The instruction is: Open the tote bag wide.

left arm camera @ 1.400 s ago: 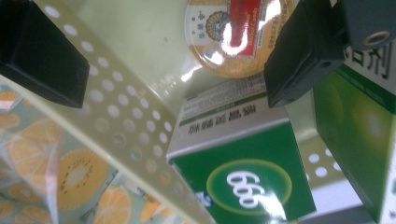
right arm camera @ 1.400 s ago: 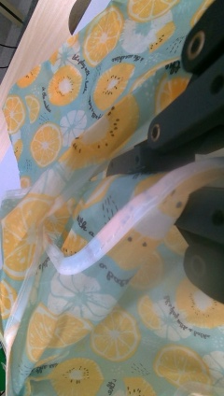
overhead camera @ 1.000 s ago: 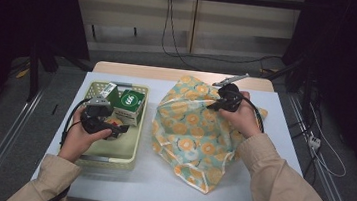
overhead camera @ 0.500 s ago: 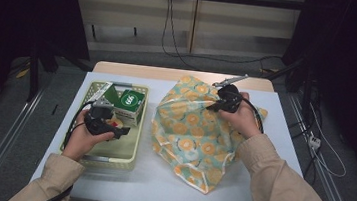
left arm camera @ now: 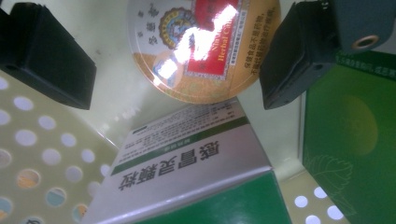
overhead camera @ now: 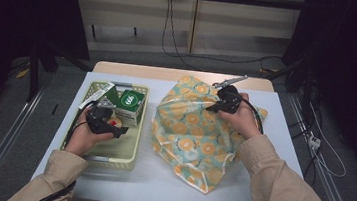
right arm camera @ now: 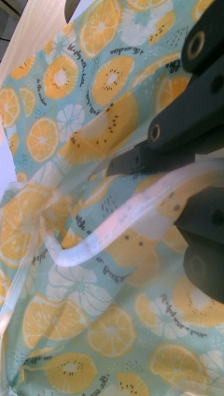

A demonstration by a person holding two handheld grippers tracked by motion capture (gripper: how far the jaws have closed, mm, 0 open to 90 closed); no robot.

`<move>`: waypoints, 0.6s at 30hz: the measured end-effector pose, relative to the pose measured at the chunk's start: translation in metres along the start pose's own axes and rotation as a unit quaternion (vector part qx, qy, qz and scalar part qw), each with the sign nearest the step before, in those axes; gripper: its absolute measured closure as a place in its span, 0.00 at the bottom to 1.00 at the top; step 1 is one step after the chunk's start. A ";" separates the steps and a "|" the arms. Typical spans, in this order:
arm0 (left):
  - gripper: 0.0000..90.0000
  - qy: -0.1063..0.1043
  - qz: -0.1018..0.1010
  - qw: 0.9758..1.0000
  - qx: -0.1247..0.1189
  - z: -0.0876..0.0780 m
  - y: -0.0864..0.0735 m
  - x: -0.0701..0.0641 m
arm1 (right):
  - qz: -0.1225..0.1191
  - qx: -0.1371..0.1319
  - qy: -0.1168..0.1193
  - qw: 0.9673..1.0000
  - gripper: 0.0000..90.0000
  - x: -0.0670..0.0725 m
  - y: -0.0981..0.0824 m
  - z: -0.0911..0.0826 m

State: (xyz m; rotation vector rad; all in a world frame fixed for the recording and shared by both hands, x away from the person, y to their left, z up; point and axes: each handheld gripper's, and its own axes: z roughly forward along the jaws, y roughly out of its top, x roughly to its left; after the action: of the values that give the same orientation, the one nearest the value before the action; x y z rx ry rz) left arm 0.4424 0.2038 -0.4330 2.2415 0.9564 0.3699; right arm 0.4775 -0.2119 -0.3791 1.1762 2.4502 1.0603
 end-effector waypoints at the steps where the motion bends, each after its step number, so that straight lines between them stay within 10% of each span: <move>1: 0.13 0.007 0.009 1.000 -0.003 -0.001 0.001 0.000 | 0.000 0.001 0.000 1.000 0.99 0.000 0.000 0.000; 4: 0.12 0.010 0.006 1.000 -0.024 -0.004 0.003 0.000 | -0.001 0.002 0.001 1.000 0.99 0.001 0.000 0.001; 12: 0.16 0.017 0.017 1.000 0.019 0.003 -0.001 0.001 | -0.002 0.001 0.001 1.000 0.99 0.002 0.000 0.001; 18: 0.21 0.002 -0.021 0.998 0.052 0.006 -0.005 0.002 | -0.001 -0.002 0.001 1.000 0.99 0.001 0.000 -0.002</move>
State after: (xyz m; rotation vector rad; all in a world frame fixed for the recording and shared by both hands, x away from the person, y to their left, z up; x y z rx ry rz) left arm 0.4440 0.2055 -0.4408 2.3103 1.0448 0.3111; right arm 0.4762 -0.2123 -0.3778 1.1735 2.4485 1.0649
